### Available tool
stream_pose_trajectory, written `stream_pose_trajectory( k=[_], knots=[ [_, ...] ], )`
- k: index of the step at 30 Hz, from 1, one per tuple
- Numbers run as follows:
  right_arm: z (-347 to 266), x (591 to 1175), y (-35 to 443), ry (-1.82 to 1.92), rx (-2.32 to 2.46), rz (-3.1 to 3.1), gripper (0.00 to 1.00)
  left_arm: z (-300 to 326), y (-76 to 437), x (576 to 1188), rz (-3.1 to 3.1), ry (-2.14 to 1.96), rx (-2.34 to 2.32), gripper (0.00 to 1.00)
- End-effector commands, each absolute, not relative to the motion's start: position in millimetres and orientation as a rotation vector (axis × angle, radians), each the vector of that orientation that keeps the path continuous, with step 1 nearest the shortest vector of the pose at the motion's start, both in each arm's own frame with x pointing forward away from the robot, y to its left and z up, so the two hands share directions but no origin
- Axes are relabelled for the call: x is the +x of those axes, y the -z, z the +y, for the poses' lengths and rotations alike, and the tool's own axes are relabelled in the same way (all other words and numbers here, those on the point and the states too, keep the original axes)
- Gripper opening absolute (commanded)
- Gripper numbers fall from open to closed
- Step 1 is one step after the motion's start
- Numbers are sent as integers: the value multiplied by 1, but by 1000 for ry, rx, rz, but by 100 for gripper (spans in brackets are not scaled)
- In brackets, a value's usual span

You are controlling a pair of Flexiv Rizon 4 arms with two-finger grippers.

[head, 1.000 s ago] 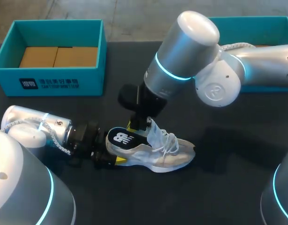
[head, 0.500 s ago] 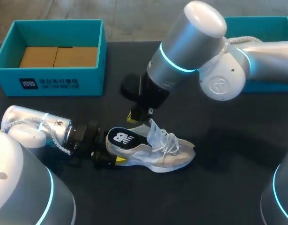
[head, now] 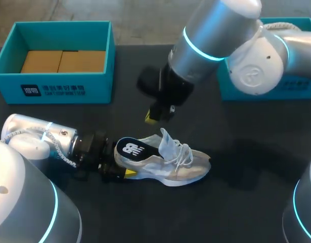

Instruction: Take the shoe out of the shoebox, open the shoe tongue, remove and reinsert the insole, then place the shoe into the shoebox

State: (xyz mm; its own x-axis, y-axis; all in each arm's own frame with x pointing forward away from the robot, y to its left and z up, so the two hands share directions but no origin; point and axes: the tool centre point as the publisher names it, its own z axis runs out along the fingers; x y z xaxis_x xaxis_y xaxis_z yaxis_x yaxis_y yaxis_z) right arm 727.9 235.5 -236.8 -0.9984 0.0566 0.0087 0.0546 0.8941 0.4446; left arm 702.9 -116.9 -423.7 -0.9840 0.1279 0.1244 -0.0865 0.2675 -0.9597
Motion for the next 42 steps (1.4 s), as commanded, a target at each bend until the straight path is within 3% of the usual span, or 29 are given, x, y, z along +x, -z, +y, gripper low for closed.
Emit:
stream_pose_trajectory(
  k=[1,15,16,18,19,24,25,30,31,32,33,35,36,42],
  knots=[
    [228,724,222,-697,76,3042,0,-117,426,706,-2355,-1797,-41,0],
    [225,721,204,-641,91,3037,0,-117,426,706,-2355,-1797,-41,0],
    [225,721,204,-637,91,3038,22,-117,426,706,-2355,-1797,-41,0],
    [227,721,204,-635,87,3041,43,-117,426,706,-2355,-1797,-41,0],
    [228,721,205,-638,81,3044,49,-117,426,706,-2355,-1797,-41,0],
    [238,722,209,-634,50,3064,50,-117,426,706,-2355,-1797,-41,0],
    [242,723,211,-630,40,3073,61,-117,426,706,-2355,-1797,-41,0],
    [249,727,218,-631,22,3104,71,-117,426,706,-2355,-1797,-41,0],
    [251,728,219,-629,17,3108,77,-117,426,706,-2355,-1797,-41,0],
    [252,727,219,-630,11,3111,96,-117,426,706,-2355,-1797,-41,0],
    [253,727,221,-630,9,3112,100,-117,426,706,-2355,-1797,-41,0],
    [256,723,223,-569,18,3119,100,-117,426,706,-2355,-1797,-41,0],
    [258,719,225,-352,106,3125,100,-117,426,706,-2355,-1797,-41,0],
    [258,719,225,-352,106,3125,100,-117,426,706,-2355,-1797,-41,0]
  ],
)
